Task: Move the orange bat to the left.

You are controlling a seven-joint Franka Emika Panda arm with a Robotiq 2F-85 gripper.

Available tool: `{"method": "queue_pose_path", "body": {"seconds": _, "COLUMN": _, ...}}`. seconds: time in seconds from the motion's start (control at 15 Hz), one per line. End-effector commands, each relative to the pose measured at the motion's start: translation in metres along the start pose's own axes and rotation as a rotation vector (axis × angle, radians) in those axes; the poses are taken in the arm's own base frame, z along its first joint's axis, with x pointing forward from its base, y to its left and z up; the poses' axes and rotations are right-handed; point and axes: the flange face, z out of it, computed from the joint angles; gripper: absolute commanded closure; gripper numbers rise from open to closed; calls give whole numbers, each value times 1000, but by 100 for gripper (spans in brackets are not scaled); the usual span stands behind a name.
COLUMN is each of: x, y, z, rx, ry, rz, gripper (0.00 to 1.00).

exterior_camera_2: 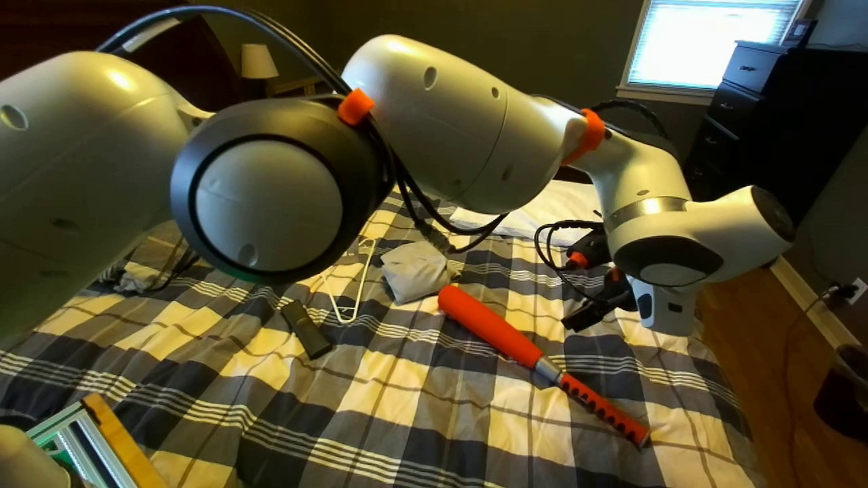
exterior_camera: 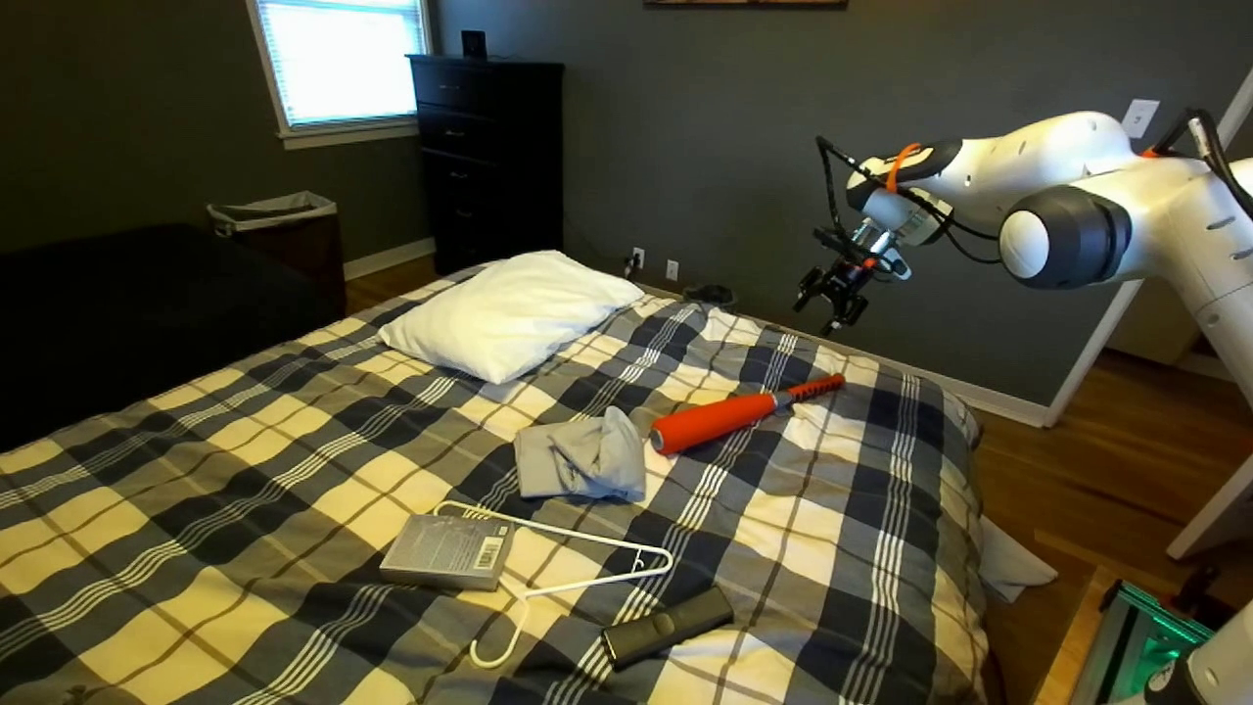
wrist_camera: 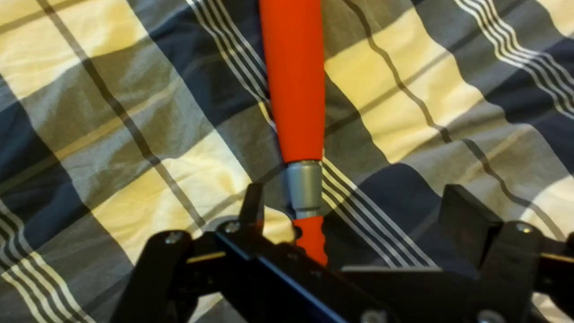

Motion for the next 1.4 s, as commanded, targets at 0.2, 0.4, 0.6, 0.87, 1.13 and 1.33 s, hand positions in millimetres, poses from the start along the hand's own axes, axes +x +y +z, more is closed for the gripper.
{"method": "queue_pose_path", "body": {"seconds": 0.2, "x": -8, "y": -35, "z": 76, "rx": -35, "ry": 293, "rz": 152, "gripper": 0}}
{"method": "queue_pose_path", "body": {"seconds": 0.4, "x": -5, "y": -25, "z": 109, "rx": -192, "ry": 356, "rz": 187, "gripper": 0}}
{"method": "queue_pose_path", "body": {"seconds": 0.6, "x": 2, "y": -9, "z": 129, "rx": -338, "ry": 331, "rz": 139, "gripper": 0}}
{"method": "queue_pose_path", "body": {"seconds": 0.87, "x": 1, "y": -5, "z": 127, "rx": -350, "ry": 288, "rz": 114, "gripper": 0}}
{"method": "queue_pose_path", "body": {"seconds": 1.13, "x": -7, "y": -13, "z": 132, "rx": -324, "ry": 313, "rz": 86, "gripper": 0}}
{"method": "queue_pose_path", "body": {"seconds": 1.33, "x": -35, "y": -28, "z": 155, "rx": -293, "ry": 381, "rz": 24, "gripper": 0}}
